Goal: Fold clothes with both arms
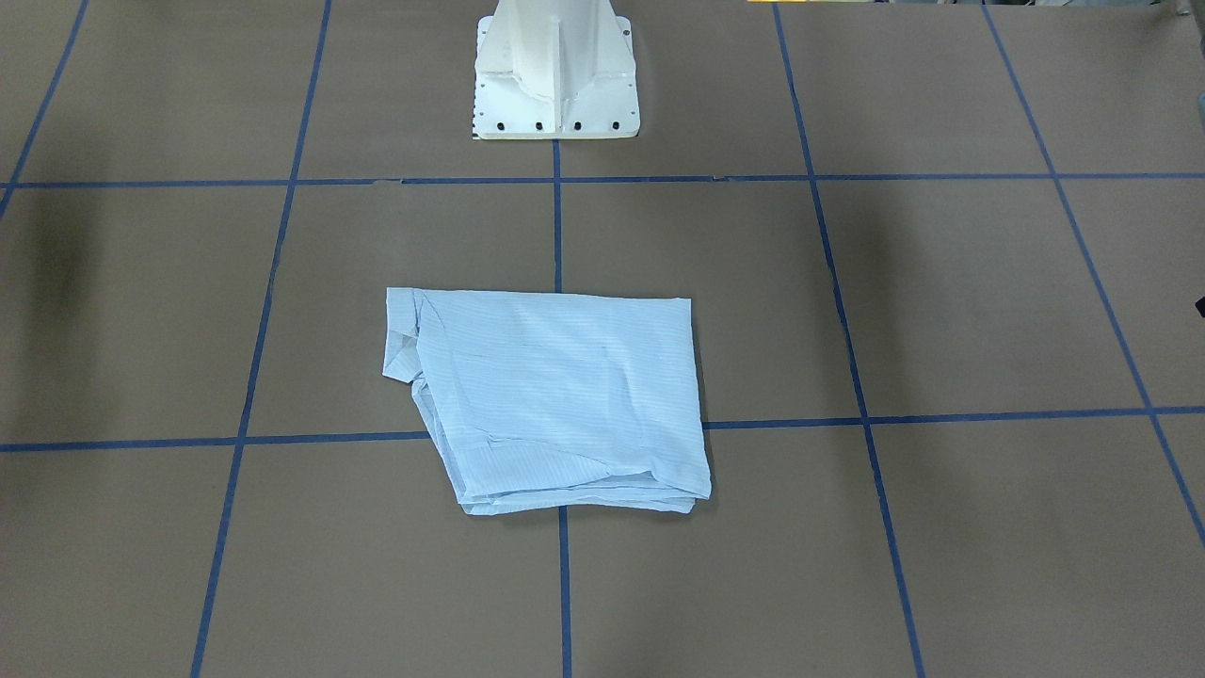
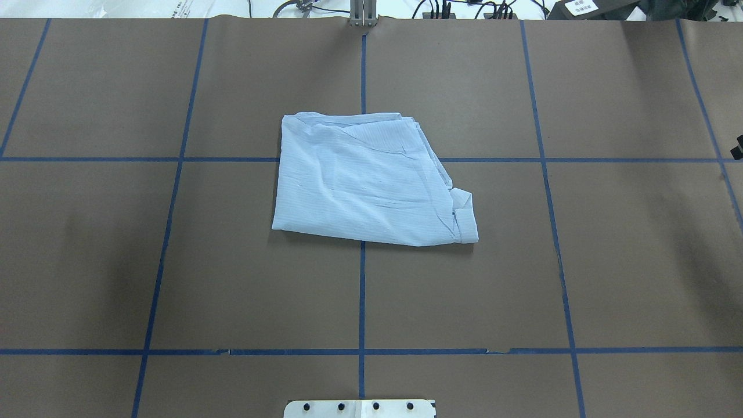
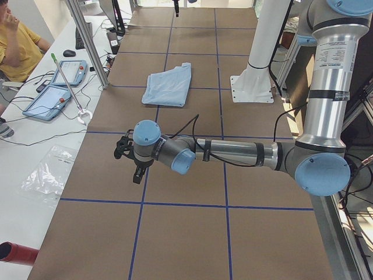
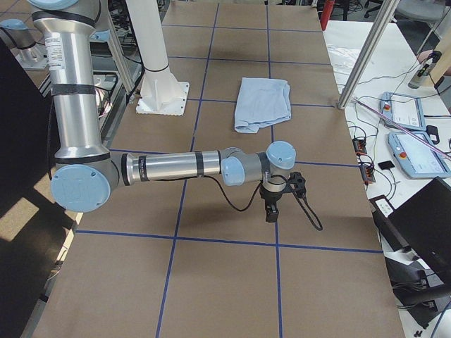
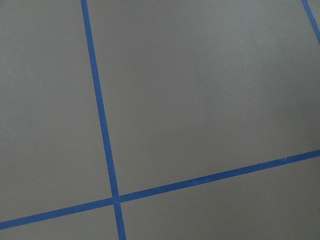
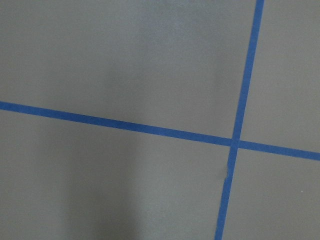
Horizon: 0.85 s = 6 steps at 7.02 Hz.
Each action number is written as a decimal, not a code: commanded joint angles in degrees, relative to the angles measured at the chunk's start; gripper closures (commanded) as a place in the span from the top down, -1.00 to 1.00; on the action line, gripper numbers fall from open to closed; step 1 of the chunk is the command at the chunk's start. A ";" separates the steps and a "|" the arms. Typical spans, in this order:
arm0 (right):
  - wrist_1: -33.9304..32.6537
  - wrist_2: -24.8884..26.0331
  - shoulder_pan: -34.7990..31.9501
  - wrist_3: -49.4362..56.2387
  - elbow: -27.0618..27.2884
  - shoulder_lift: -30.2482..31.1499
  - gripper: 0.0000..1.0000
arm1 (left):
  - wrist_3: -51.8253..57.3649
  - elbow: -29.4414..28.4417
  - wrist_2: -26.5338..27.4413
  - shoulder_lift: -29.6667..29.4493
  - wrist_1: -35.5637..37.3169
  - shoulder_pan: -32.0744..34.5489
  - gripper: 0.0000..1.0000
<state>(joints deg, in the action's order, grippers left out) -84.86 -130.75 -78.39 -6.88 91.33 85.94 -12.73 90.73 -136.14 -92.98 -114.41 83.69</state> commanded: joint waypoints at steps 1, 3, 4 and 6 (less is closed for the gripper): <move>-0.57 -0.90 -1.14 0.20 0.86 0.62 1.00 | -0.01 1.65 0.35 0.08 1.29 0.07 1.00; -0.05 -1.79 -2.82 0.90 0.70 1.95 1.00 | -0.01 2.00 0.34 0.60 1.30 0.16 1.00; -0.05 -1.79 -2.82 0.90 1.13 2.04 1.00 | -0.01 1.91 0.35 0.61 1.29 0.16 1.00; -0.22 -1.87 -2.82 0.90 1.31 1.95 1.00 | -0.01 2.00 0.43 0.61 1.29 0.16 1.00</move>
<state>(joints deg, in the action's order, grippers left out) -84.95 -132.55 -81.17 -5.99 92.49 87.87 -12.74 92.70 -135.77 -92.39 -113.11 83.84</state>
